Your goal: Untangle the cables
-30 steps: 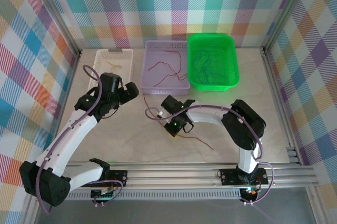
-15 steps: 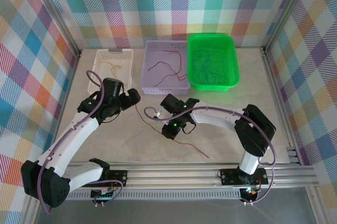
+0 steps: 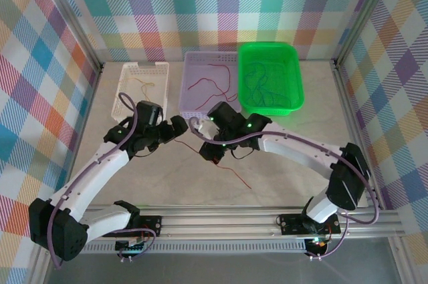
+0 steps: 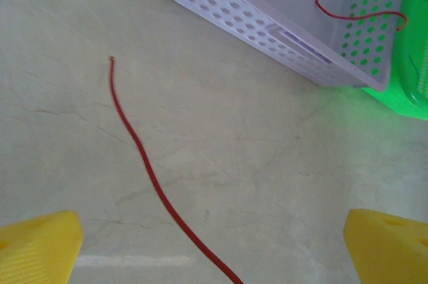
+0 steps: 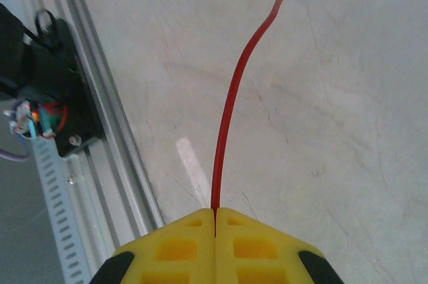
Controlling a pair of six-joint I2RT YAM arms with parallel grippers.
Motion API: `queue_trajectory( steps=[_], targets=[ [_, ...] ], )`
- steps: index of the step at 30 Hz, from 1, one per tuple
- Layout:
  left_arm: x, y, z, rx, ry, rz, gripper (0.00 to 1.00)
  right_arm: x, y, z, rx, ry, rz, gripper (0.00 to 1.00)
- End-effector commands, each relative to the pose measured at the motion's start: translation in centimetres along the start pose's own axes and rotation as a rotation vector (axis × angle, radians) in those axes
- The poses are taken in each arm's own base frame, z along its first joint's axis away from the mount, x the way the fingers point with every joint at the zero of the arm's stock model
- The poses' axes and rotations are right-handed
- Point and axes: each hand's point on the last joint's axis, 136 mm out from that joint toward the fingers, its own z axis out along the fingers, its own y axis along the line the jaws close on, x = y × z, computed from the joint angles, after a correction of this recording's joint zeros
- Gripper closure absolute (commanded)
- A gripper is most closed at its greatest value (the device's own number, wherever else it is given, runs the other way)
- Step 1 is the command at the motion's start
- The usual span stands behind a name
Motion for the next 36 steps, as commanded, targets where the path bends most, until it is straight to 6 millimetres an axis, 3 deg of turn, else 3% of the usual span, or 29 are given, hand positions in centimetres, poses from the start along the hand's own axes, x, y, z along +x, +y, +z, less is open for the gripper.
queue_trajectory(
  steps=[1,8,15,21,31,36],
  targets=[
    [1.6,-1.4,0.6,0.06,0.071,-0.016,0.0,-0.4,0.5,-1.3,-0.005,-0.004,0.005,0.99],
    [3.1,-3.6,0.9,0.145,0.127,-0.065,0.0,-0.9,0.8,-1.1,-0.029,-0.016,0.012,0.99],
    [4.4,-4.9,1.3,0.172,0.16,-0.05,0.15,-1.7,1.3,-2.1,-0.037,-0.059,0.007,0.99],
    [4.6,-5.6,1.1,0.189,0.164,-0.054,0.37,-1.8,1.6,-2.8,-0.037,-0.074,0.002,0.99],
    [4.5,-5.9,1.1,0.179,0.16,-0.049,1.0,-1.7,1.9,-3.1,-0.044,-0.079,0.002,0.99],
    [3.8,-5.5,0.6,0.163,0.118,-0.055,1.0,-1.6,2.1,-3.2,-0.055,-0.075,0.002,0.99]
  ],
)
